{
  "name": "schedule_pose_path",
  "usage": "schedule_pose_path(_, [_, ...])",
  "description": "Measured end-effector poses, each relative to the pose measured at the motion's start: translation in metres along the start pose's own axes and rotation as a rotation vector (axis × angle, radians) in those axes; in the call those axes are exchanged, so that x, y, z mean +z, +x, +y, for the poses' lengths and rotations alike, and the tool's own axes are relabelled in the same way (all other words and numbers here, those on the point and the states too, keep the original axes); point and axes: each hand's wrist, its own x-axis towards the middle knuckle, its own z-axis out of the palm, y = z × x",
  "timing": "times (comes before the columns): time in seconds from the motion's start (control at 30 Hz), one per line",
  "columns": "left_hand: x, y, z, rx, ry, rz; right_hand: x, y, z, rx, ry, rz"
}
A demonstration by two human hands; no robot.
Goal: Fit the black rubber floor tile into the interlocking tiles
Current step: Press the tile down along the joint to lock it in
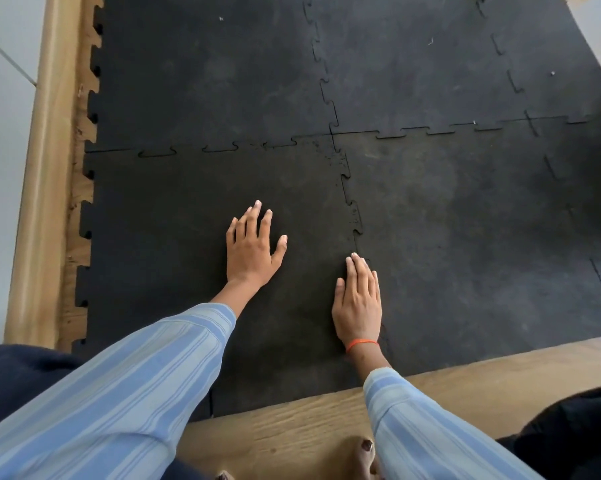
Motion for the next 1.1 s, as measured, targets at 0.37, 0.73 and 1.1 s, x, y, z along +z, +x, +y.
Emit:
schedule_pose_path(0.37, [0.004, 0.001, -0.002, 0.006, 0.008, 0.019, 0.004, 0.075, -0.006, -0.005, -0.124, -0.228])
schedule_pose_path(0.73, [-0.003, 0.011, -0.013, 0.019, -0.002, -0.035, -0.014, 0.159, -0.027, -0.124, -0.137, -0.461])
schedule_pose_path(1.1, [-0.038, 0.102, -0.056, -0.121, 0.005, -0.417, -0.019, 0.252, -0.044, -0.151, -0.246, -0.714])
